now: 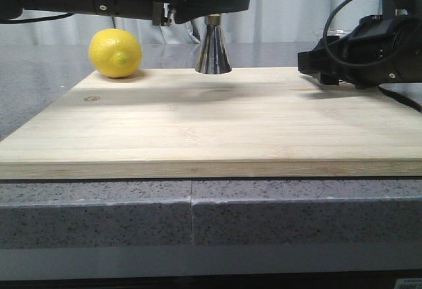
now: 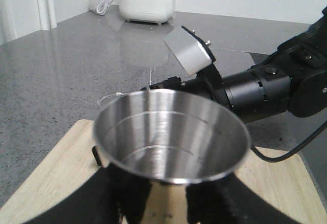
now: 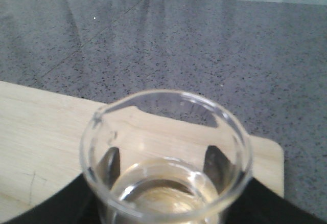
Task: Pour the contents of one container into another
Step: 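Lift the beaker with the right gripper and bring it over the jigger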
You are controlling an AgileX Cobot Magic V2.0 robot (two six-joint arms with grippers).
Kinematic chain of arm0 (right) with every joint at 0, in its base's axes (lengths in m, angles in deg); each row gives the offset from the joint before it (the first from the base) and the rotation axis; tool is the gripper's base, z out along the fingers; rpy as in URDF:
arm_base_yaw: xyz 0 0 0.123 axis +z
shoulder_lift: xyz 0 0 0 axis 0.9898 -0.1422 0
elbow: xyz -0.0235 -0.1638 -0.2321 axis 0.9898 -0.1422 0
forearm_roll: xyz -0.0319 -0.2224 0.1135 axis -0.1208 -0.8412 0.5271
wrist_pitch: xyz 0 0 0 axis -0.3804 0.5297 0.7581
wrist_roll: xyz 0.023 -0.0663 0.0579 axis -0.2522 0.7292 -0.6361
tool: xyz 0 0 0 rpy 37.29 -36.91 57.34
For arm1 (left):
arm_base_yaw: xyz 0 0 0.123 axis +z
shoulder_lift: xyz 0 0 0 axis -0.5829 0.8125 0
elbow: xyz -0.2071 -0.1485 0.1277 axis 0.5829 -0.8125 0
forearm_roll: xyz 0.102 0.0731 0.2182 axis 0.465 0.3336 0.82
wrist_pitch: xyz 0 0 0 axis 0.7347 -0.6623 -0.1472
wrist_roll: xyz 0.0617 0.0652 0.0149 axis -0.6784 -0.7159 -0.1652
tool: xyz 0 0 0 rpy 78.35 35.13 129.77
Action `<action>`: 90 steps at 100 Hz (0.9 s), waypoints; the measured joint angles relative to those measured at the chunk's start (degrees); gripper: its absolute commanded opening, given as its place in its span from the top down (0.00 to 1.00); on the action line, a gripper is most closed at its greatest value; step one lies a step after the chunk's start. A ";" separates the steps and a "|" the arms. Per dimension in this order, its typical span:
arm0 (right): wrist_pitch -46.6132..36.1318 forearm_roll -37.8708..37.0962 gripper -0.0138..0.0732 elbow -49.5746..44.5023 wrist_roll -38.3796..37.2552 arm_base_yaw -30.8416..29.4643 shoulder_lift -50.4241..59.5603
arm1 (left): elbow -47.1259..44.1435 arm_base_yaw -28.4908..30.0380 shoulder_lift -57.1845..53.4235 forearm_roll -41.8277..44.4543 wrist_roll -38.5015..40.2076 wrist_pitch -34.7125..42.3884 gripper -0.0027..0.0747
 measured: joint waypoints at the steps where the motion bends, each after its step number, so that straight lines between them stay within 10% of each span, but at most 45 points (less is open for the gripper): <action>1: 0.33 -0.14 0.48 0.00 0.00 0.00 0.30 | 0.00 0.00 0.00 0.00 0.00 0.00 0.63; 90: 28.26 -17.93 0.48 11.24 0.79 5.32 16.12 | 0.00 0.00 0.00 0.00 0.00 0.00 0.63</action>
